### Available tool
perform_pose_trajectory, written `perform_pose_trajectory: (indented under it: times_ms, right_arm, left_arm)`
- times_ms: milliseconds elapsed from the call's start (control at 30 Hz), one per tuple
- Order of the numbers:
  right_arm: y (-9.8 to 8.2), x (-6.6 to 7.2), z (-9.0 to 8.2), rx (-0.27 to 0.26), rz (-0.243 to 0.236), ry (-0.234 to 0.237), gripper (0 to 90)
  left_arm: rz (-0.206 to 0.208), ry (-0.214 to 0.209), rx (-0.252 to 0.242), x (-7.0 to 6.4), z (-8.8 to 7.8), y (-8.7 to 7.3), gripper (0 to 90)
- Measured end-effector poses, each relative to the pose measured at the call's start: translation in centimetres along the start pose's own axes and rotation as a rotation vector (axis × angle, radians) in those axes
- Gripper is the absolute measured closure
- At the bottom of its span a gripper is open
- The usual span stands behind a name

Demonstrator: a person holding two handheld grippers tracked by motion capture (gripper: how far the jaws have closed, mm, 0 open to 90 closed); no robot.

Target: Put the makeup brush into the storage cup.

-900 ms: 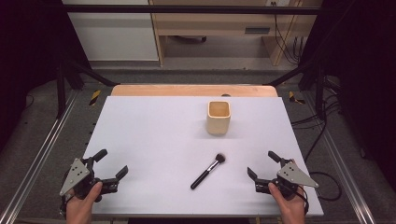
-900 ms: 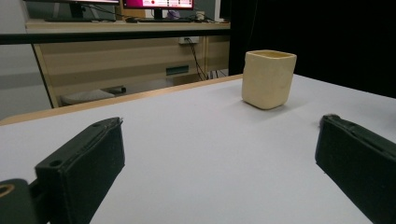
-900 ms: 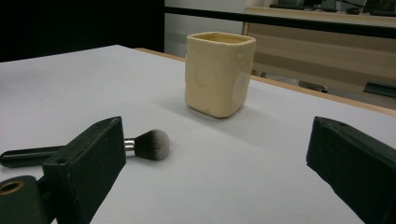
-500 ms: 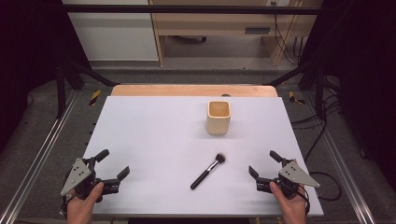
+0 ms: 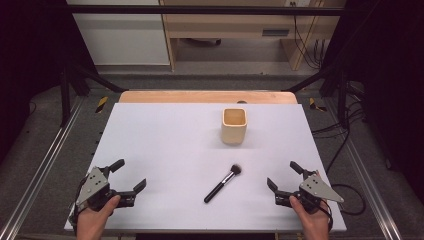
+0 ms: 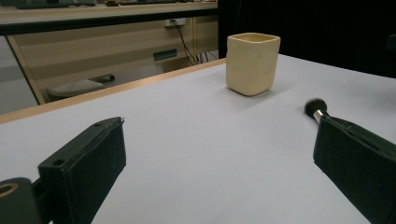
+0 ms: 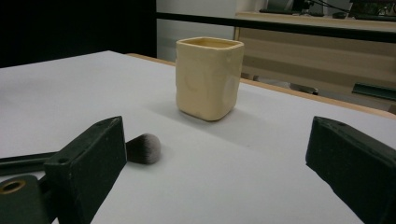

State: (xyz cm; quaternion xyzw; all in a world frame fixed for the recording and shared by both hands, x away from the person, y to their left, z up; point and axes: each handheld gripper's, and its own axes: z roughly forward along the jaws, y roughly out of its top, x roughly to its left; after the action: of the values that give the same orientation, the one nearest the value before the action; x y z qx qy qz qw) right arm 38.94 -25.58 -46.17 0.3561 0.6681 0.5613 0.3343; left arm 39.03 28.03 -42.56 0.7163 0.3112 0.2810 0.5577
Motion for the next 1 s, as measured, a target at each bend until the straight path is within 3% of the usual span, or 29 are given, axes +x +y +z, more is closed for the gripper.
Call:
perform_pose_trajectory:
  times_ms: [100,333,567,633,667,700,967,1000]
  right_arm:
    - [0.1,0.0,-0.1,-0.009,-0.002,-0.005,5.1]
    - [0.3,0.0,-0.1,-0.022,-0.017,-0.020,4.7]
    - [0.3,0.1,-0.1,-0.011,-0.024,-0.017,4.3]
    - [0.3,0.1,0.0,-0.012,-0.025,-0.017,4.3]
    - [0.3,0.1,0.0,-0.012,-0.025,-0.017,4.3]
    - [0.3,0.2,0.0,-0.005,-0.028,-0.012,4.2]
    - [0.5,0.5,0.1,-0.010,-0.034,-0.006,4.0]
    - [0.5,0.5,0.1,-0.011,-0.035,-0.004,4.0]
  left_arm:
    - [0.029,-0.002,0.015,-0.5,0.5,0.6,2.6]
    - [0.055,-0.070,0.072,-2.1,3.4,3.0,2.7]
    - [0.070,-0.143,0.130,-3.6,5.6,4.1,2.6]
    - [0.069,-0.174,0.178,-4.4,6.6,4.4,2.5]
    - [0.069,-0.174,0.178,-4.4,6.6,4.4,2.6]
    - [0.071,-0.180,0.216,-4.9,7.2,4.6,2.6]
    - [0.084,-0.232,0.315,-6.6,9.1,5.3,2.7]
    - [0.097,-0.240,0.352,-7.2,9.7,5.6,2.7]
